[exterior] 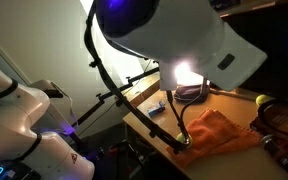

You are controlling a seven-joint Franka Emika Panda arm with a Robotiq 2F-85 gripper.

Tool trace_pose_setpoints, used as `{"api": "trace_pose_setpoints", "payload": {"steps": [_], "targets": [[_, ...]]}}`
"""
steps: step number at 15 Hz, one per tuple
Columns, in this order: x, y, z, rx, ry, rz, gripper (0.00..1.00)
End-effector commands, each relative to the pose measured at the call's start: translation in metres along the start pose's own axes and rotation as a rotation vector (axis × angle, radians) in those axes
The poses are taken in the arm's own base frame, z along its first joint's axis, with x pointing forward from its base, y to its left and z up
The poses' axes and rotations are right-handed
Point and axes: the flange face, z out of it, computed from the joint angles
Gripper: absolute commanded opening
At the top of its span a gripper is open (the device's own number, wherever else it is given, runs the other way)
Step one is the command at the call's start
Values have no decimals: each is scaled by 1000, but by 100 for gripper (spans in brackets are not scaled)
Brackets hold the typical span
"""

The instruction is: Pick up the can and place it upright on the table

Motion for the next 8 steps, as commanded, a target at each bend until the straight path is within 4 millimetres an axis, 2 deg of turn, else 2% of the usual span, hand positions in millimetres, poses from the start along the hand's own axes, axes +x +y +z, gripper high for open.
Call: {"api": "trace_pose_setpoints", "payload": {"steps": [1,6,8], "targets": [[3,4,-1,11,114,-31,100],[3,16,7,-45,142,-42,100],[5,19,3,-43,128,-34,100]]}}
